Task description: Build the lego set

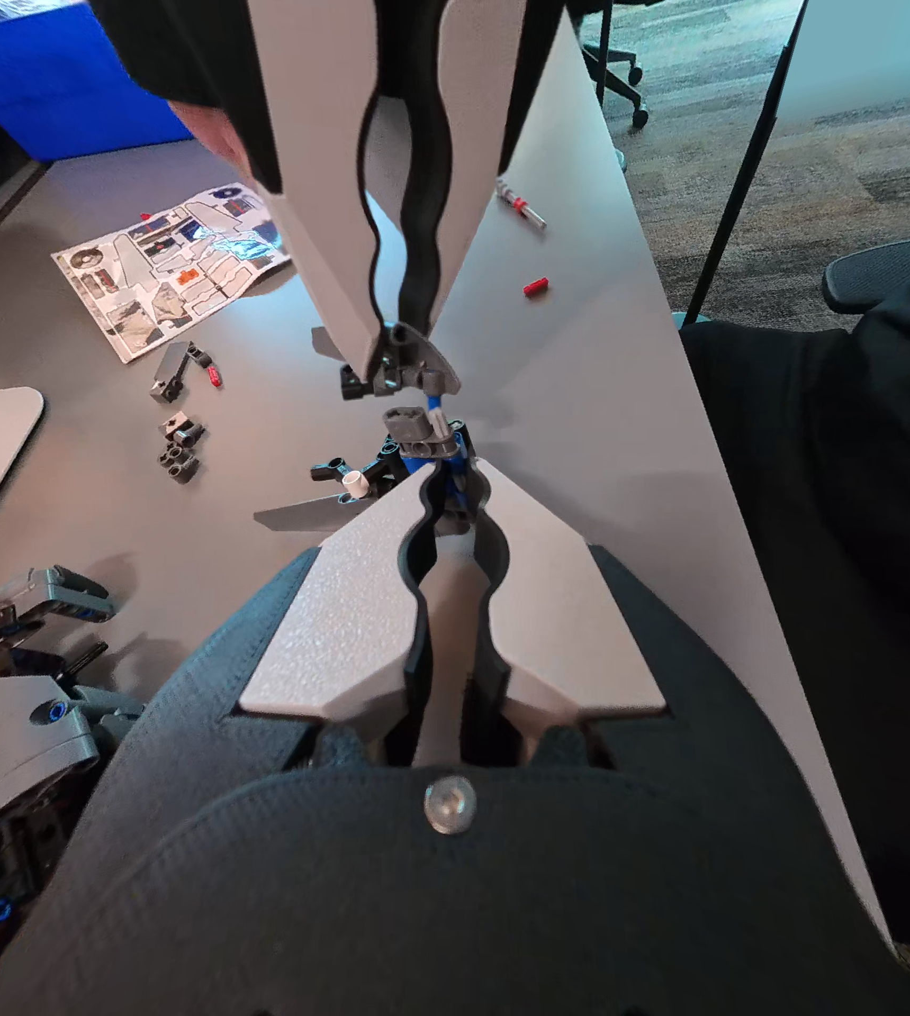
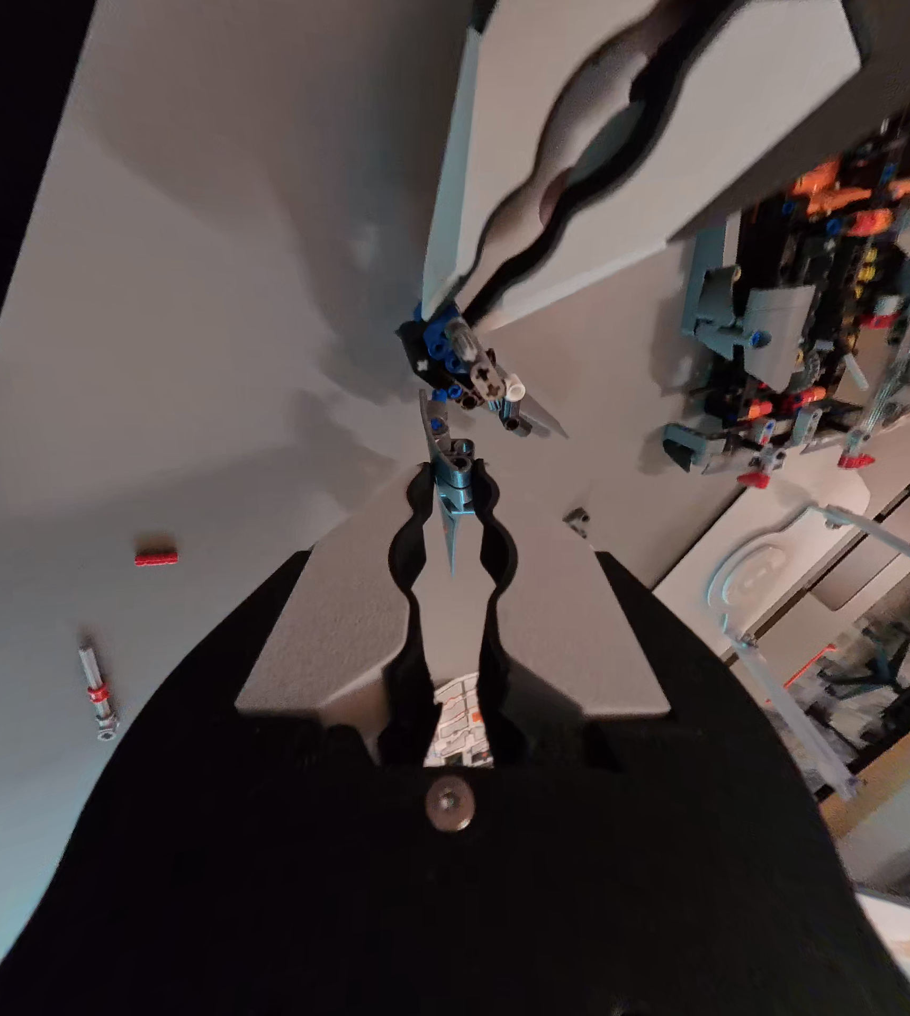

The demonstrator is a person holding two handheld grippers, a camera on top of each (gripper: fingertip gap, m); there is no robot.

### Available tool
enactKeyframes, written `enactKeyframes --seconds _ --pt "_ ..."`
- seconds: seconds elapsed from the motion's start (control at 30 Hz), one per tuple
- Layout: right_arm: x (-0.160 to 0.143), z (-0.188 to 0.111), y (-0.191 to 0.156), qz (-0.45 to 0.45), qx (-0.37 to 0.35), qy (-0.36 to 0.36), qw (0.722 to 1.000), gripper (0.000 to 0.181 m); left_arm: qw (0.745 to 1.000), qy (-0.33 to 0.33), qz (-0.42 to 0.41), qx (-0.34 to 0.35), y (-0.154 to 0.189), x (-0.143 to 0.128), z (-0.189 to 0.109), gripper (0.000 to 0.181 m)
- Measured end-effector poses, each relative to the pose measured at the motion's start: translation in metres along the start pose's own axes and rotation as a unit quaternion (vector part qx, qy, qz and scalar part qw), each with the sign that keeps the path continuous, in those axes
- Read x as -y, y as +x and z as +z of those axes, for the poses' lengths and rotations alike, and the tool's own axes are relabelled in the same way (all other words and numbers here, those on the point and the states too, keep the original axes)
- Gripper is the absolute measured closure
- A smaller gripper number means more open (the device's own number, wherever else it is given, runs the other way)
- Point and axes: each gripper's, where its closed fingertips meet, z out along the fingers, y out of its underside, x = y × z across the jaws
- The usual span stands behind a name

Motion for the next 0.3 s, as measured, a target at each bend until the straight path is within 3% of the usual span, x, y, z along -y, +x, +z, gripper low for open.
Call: enactKeyframes --seconds 0.03,0.3 --pt "0.0018 0.0009 -0.0008 -0.01 -0.003 -0.003 1.0 0.169 1.0 0.0 0.0 -0.004 0.001 -0.0001 0.0002 0.177" --pt "0.0044 0.0044 -0.0003 -0.041 -0.002 -0.017 0.999 0.169 0.999 -0.002 -0.003 -0.039 0.0044 -0.0012 0.0007 0.177"
